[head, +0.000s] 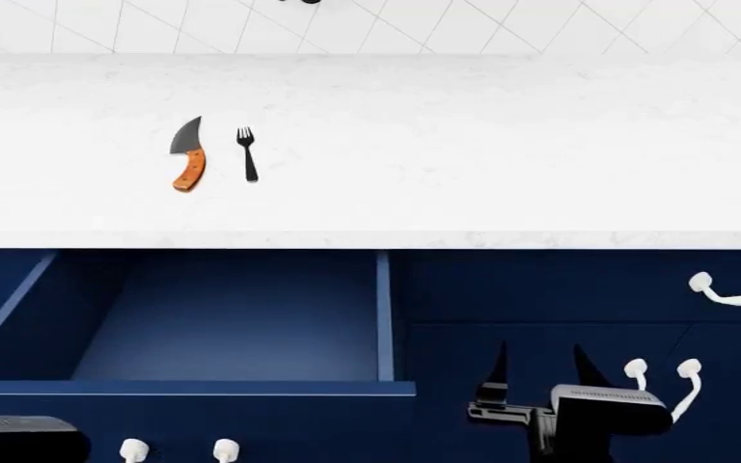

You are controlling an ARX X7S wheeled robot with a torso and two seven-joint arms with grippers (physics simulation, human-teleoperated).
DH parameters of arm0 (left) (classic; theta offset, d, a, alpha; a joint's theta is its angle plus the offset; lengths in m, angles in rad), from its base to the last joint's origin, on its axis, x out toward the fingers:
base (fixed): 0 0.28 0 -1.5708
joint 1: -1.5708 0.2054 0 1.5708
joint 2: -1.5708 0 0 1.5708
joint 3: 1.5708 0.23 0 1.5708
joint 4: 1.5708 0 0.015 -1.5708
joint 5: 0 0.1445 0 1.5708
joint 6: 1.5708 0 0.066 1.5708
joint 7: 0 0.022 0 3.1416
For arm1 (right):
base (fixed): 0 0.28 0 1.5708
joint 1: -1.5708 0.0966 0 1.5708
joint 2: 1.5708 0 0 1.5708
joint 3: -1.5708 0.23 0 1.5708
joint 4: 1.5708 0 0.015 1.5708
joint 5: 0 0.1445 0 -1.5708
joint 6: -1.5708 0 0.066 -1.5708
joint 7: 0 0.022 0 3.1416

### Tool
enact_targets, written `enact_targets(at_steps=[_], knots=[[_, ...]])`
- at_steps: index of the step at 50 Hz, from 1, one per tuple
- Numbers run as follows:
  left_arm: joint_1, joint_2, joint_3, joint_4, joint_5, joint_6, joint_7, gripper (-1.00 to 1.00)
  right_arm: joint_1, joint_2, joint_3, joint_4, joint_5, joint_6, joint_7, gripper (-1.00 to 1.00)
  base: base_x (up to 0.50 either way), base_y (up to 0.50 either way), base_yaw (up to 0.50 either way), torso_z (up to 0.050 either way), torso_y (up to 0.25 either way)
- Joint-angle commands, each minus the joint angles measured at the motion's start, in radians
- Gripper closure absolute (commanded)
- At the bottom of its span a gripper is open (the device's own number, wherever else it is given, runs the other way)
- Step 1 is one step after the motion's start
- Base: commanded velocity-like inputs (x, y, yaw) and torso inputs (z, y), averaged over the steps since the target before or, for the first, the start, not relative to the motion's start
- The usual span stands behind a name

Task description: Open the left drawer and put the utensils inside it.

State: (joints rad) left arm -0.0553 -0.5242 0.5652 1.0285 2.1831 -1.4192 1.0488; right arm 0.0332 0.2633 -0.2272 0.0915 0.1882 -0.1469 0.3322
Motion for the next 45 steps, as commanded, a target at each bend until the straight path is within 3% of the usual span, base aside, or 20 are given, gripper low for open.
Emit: enact_targets(at_steps=[1,24,45], knots=[[-0.230,0.019,-0.056,-0.058,-0.022,0.063,0.180,-1.00,0.000,-0.005,0.002,-0.013,-0.010,0.022,0.001,-1.00,0.00,0.00,0.00,0.000,0.000],[-0.518,0.042,0.019,-0.240,-0.402,-0.044,0.024,-1.00,0.008,-0.002,-0.004,0.013,-0.006,0.014,0.007,-1.00,0.00,0.00,0.00,0.000,0.000],[-0.485,0.088,-0.034,-0.218,-0.557,-0.079,-0.044,-1.00,0.009,0.003,-0.011,0.017,-0.002,0.014,0.015,-1.00,0.00,0.00,0.00,0.005,0.000]])
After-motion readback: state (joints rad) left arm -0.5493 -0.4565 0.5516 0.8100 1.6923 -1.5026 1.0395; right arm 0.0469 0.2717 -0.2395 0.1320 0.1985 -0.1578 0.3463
